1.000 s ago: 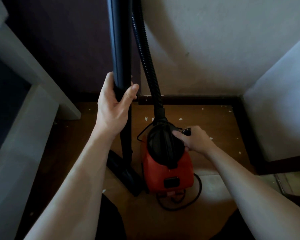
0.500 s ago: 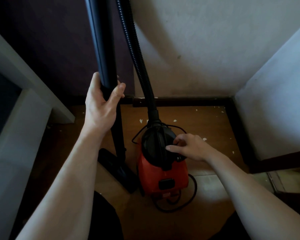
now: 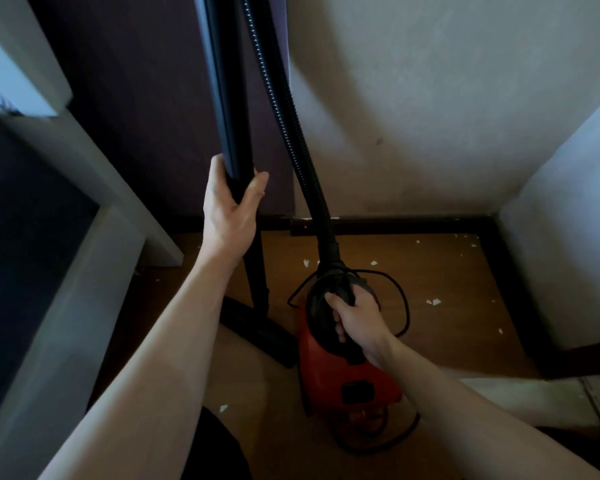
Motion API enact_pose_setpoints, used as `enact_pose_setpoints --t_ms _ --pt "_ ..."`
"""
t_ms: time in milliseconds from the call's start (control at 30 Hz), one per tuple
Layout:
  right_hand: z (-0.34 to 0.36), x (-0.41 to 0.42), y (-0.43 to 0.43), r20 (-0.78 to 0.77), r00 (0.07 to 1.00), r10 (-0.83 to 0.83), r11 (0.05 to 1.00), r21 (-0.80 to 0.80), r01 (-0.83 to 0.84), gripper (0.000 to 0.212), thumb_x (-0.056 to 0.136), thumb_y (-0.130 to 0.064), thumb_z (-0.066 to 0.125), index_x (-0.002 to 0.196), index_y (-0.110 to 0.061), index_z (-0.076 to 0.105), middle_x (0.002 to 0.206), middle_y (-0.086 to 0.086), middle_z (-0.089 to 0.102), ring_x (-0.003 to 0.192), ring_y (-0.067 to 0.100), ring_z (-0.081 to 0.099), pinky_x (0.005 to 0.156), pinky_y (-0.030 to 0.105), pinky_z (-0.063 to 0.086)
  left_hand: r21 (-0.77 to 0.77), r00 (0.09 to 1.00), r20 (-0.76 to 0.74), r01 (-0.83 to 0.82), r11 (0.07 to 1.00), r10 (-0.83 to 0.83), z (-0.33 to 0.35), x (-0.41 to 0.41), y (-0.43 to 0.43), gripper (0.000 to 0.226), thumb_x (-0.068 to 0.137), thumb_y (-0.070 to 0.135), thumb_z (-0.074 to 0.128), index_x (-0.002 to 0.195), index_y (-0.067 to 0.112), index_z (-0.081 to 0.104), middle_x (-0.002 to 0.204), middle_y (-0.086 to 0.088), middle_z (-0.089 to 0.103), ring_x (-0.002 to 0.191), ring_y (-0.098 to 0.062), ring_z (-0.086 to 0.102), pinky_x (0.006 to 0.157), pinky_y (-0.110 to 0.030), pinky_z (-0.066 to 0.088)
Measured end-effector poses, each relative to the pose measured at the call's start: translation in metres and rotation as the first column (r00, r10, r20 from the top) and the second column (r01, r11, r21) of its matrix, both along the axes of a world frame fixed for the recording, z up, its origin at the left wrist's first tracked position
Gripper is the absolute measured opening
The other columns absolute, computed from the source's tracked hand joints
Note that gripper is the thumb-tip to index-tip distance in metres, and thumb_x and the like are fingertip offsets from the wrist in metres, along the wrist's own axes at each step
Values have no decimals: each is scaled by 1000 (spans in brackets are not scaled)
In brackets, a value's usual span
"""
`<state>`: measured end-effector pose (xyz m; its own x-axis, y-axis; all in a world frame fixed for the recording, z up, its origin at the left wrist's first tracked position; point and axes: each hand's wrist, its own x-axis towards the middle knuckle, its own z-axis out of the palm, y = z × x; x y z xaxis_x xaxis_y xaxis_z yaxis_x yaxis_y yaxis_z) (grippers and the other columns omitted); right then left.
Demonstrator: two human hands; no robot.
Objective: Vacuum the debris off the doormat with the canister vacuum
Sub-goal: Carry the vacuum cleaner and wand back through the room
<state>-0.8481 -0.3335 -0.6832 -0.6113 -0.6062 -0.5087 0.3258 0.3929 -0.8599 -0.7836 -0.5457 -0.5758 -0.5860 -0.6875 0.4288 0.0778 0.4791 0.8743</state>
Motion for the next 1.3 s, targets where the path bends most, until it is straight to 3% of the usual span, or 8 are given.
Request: enact_pose_setpoints --t_ms 200,400,567,733,900,1033,1167,1300 --pt "0 6 5 -46 997 56 998 19 -55 14 106 -21 51 119 -16 54 62 1 43 41 13 35 44 28 35 2 999 5 -48 999 48 4 -14 -13 15 96 22 64 100 17 50 91 -4 57 86 -35 60 81 -40 51" --pt "-2 5 15 -136 990 34 998 64 -25 10 104 -20 53 111 -14 57 62 -2 51 36 7 43 42 25 37 -39 996 54 -72 997 74 -2 -34 -10 24 97 24 64 108 8 49 86 8 55 78 -3 55 72 -20 48" --pt "-1 13 27 -140 990 -4 998 66 13 12 103 -18 53 99 -7 56 52 -2 48 34 13 41 39 28 34 -22 992 39 -122 992 123 -2 -60 -9 35 97 24 64 119 0 49 88 13 53 78 7 54 70 -10 42" --pt "-2 13 30 -155 988 10 997 77 2 13 103 -18 54 95 -7 55 51 -1 50 34 13 44 37 27 35 -4 996 45 -83 997 83 2 -87 7 35 98 22 63 124 6 46 104 -1 62 89 -4 61 71 -10 47" --pt "-8 16 27 -180 981 76 993 102 -58 9 103 -21 54 100 -12 56 64 -4 53 37 0 49 43 20 38 42 991 106 -83 996 79 6 -105 16 32 97 28 63 119 9 50 95 4 60 88 -14 64 73 -29 55" --pt "-10 20 21 -113 992 51 997 57 -45 12 103 -18 53 97 -9 53 58 -1 50 35 6 45 39 24 35 185 992 114 -72 980 52 9 -100 5 18 92 31 69 99 19 58 86 8 62 85 -14 65 83 -40 58" --pt "-13 26 14 -109 992 69 996 70 -62 10 103 -17 53 96 -11 53 61 0 51 35 4 46 40 24 37 182 977 183 77 980 -111 10 -90 -5 21 94 31 66 108 21 54 98 1 63 99 -21 65 91 -46 56" --pt "-13 31 8 -45 998 37 999 41 -35 7 104 -16 52 98 -12 53 57 -1 50 35 7 45 38 24 37 40 864 391 329 943 -318 2 -68 -25 33 97 16 64 125 14 46 109 -2 66 105 -9 65 95 -33 56"
